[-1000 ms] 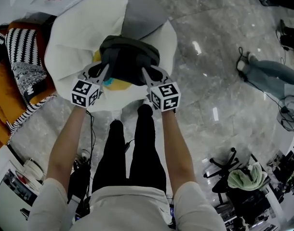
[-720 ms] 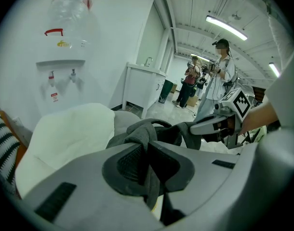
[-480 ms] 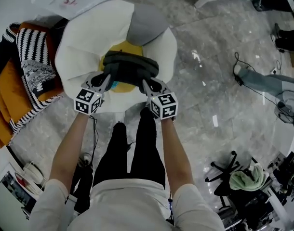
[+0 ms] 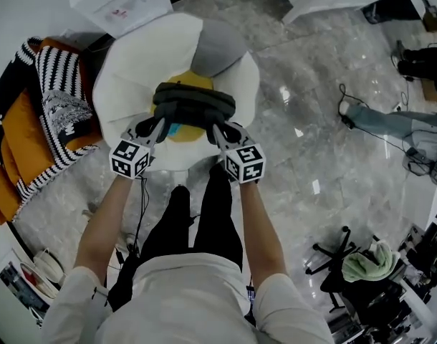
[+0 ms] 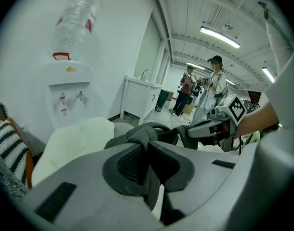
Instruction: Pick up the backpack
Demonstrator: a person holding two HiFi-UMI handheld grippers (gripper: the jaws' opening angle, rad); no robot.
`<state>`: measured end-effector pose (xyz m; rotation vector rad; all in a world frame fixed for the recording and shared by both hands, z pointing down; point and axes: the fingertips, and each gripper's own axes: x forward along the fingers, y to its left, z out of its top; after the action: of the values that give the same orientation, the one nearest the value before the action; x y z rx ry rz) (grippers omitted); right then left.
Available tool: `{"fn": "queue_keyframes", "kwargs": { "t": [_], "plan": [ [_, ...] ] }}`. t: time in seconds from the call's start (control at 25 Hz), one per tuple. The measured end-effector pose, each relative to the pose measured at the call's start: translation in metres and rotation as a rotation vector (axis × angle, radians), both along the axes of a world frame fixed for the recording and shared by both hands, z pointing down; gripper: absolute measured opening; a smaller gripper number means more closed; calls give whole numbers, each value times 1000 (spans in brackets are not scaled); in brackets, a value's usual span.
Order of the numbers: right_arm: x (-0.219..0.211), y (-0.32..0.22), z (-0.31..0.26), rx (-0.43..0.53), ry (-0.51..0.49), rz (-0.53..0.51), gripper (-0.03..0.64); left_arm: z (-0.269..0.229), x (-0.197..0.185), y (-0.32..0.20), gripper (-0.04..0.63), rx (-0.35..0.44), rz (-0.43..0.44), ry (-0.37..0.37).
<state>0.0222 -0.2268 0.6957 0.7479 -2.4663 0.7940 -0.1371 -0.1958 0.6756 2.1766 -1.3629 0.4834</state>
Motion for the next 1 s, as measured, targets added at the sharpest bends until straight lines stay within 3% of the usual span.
{"fn": "queue_keyframes", "kwargs": {
  "t": [0.48, 1.0],
  "plan": [
    [-19, 37, -111, 107, -69, 48, 41, -110, -15, 35, 29, 149, 53, 37],
    [-18, 96, -208, 212, -108, 84, 41, -208, -15, 96, 29, 251, 118, 67]
  ]
}}
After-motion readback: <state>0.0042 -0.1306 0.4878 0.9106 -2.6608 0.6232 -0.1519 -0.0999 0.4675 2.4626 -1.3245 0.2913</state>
